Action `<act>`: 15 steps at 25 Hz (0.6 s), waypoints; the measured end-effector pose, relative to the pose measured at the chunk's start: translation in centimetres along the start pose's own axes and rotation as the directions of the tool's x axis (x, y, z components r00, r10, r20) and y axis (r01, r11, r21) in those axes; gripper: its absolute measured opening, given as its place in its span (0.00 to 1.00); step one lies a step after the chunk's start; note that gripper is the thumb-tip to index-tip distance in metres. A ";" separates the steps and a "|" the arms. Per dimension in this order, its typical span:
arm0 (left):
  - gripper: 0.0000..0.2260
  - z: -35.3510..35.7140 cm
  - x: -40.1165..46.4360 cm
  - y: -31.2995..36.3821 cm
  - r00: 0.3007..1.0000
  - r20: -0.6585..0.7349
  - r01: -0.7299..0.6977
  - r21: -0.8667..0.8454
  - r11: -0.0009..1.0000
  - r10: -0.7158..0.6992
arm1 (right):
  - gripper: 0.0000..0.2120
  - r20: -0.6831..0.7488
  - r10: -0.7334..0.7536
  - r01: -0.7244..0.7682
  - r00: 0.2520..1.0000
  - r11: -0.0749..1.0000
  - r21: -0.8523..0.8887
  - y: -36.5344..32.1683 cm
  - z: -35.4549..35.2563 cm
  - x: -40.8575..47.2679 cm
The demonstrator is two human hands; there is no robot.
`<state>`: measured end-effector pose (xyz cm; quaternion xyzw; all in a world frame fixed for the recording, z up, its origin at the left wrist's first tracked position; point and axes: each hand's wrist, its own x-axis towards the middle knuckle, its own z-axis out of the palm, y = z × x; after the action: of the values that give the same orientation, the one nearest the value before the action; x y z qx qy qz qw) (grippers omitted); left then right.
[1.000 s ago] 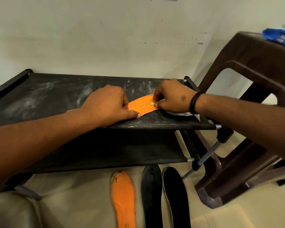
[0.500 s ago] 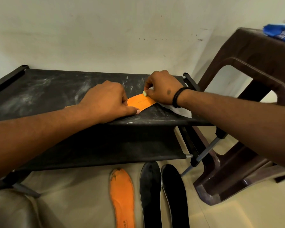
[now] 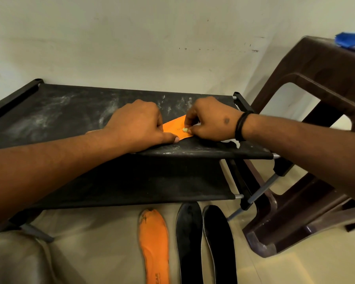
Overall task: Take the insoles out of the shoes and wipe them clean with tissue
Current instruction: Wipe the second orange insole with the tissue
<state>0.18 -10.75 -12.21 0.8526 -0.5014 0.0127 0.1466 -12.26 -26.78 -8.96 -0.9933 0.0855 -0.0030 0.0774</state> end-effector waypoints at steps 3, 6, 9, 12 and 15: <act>0.26 0.0 -0.1 0.1 1.000 -0.001 -0.003 -0.005 1.000 0.003 | 0.07 0.040 -0.022 0.022 0.999 1.000 -0.014 0.1 -0.4 -0.7; 0.24 -0.1 0.0 0.2 1.000 -0.009 -0.004 0.008 1.000 0.005 | 0.09 -0.100 0.026 -0.036 0.995 0.994 -0.099 1.2 -0.6 0.0; 0.23 0.0 0.1 0.2 1.000 -0.008 -0.008 0.004 1.000 0.008 | 0.08 -0.207 0.168 -0.190 0.964 0.978 -0.088 1.7 0.0 1.5; 0.23 -0.1 0.0 0.2 1.000 0.001 0.001 0.002 1.000 -0.001 | 0.09 -0.142 0.180 -0.182 0.973 0.983 -0.002 0.0 1.2 2.1; 0.30 -0.1 0.0 0.2 1.000 -0.002 -0.006 0.006 1.000 0.006 | 0.10 -0.088 0.063 -0.058 0.994 0.997 0.054 -1.9 1.4 1.0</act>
<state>-0.02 -10.82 -12.04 0.8516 -0.5036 0.0153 0.1446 -10.95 -24.85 -10.03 -0.9868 0.1189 -0.0473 0.0991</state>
